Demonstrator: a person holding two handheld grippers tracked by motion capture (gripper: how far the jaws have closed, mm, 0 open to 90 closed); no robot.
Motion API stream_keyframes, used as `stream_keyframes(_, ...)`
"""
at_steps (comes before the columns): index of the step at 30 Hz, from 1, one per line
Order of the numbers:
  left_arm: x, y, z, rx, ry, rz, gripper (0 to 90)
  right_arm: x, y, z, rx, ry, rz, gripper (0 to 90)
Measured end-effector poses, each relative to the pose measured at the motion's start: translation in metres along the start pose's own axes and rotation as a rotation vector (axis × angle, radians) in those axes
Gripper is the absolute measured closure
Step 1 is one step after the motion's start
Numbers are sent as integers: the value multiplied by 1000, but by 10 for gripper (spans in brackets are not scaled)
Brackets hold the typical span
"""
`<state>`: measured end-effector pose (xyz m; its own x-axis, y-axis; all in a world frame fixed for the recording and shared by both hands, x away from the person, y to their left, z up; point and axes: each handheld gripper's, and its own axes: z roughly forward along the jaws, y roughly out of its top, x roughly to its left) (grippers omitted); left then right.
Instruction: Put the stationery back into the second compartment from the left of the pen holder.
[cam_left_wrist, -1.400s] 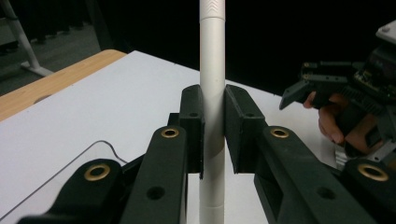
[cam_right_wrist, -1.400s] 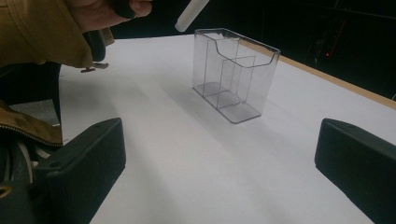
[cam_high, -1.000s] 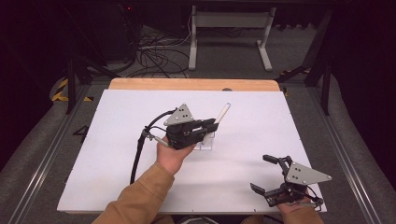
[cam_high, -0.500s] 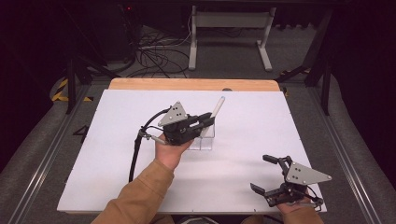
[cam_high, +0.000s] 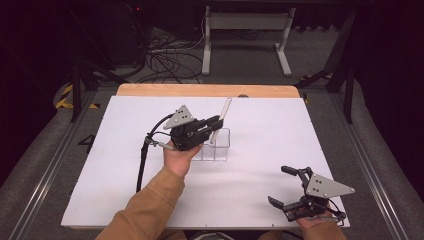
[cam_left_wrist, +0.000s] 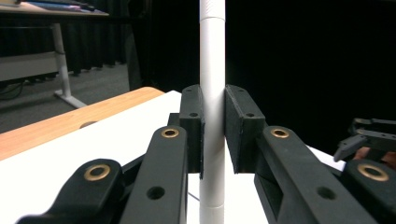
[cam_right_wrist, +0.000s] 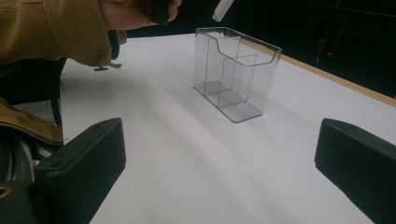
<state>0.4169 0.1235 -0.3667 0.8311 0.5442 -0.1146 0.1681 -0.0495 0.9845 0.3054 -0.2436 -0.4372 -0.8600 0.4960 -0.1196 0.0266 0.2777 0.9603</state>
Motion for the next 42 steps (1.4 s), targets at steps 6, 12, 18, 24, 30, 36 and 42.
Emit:
stream_keyframes(6,10,-4,6,5,37,-3,785,0,0,0,1,1,-1,23)
stream_keyframes(12,15,-7,9,4,58,-3,785,0,0,0,3,4,0,23)
stream_keyframes(18,19,-9,12,-1,69,-17,785,0,0,0,2,3,0,23)
stream_keyframes(24,19,-10,12,16,80,-8,785,0,0,0,1,4,-1,23)
stream_keyframes(30,21,-16,10,18,89,-8,785,0,0,0,2,5,-1,24)
stream_keyframes(36,23,-26,9,11,91,-2,784,0,0,0,3,6,-2,24)
stream_keyframes(42,24,-29,9,17,98,7,784,1,0,1,4,8,-4,23)
